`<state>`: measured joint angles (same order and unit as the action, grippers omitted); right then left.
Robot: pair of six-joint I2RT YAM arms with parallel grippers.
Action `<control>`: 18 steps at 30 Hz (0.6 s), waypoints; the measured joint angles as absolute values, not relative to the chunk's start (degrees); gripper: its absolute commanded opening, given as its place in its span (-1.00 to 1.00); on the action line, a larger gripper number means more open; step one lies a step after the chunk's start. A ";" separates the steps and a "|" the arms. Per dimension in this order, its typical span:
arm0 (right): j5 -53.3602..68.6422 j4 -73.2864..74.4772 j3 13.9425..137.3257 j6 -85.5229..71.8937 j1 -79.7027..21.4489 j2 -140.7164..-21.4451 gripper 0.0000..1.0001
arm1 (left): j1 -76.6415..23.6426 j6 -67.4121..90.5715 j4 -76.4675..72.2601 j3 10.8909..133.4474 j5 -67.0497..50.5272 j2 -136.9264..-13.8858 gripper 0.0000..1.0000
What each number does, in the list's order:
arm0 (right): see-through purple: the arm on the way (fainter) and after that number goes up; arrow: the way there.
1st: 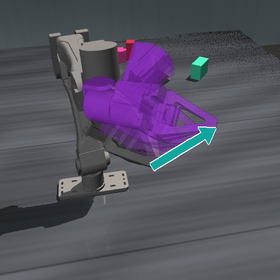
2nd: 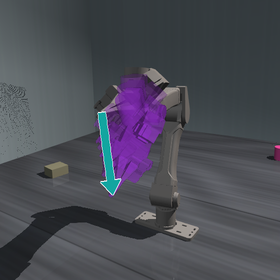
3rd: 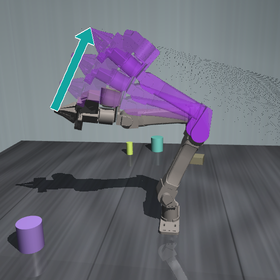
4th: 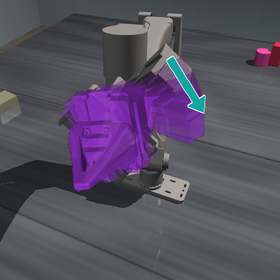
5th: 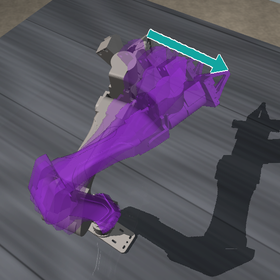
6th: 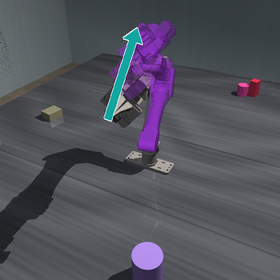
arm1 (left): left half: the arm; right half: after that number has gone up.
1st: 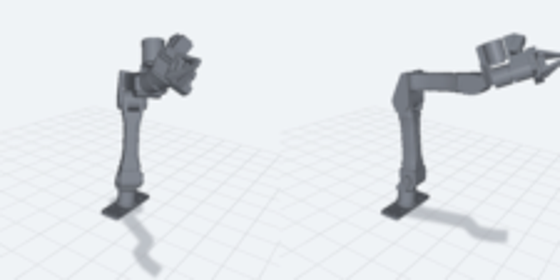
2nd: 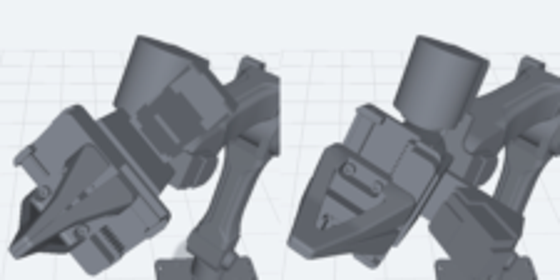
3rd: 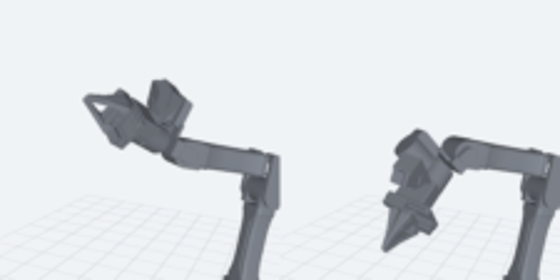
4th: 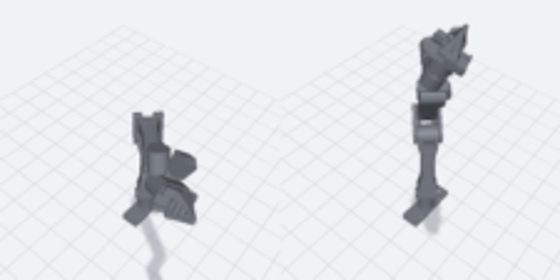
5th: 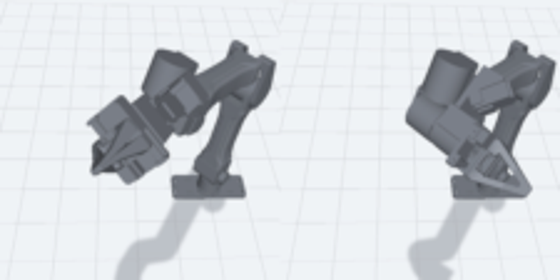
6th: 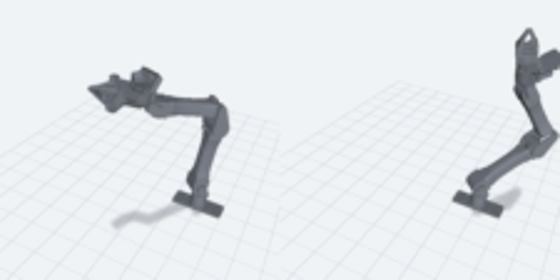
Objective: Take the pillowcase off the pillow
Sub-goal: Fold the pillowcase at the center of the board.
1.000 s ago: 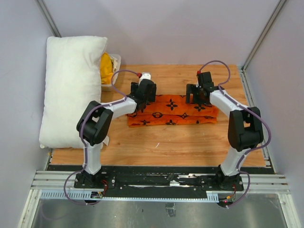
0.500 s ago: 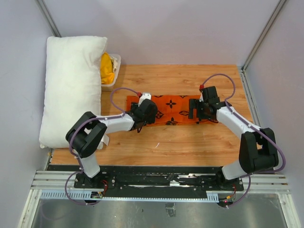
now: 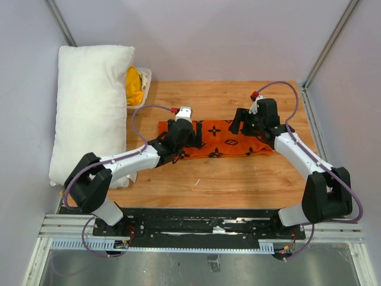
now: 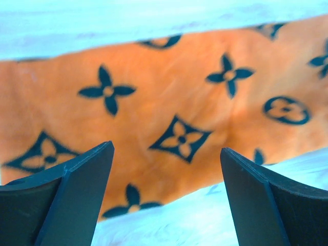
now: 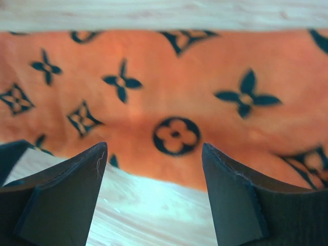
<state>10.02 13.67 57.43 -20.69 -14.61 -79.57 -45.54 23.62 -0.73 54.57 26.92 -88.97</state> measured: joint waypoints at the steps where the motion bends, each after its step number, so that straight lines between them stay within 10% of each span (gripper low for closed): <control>1: 11.90 11.27 57.76 -21.47 -14.61 -80.68 0.46 | -44.93 23.20 -2.74 54.94 24.99 -88.97 0.72; 18: 31.92 -42.30 31.55 -43.00 -2.42 -96.20 0.79 | -25.85 37.01 -40.36 35.00 -0.03 -99.07 0.69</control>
<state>31.92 -42.30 31.55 -43.00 -2.42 -96.20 -25.85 37.01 -40.36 35.00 -0.03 -99.07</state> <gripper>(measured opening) 0.855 0.841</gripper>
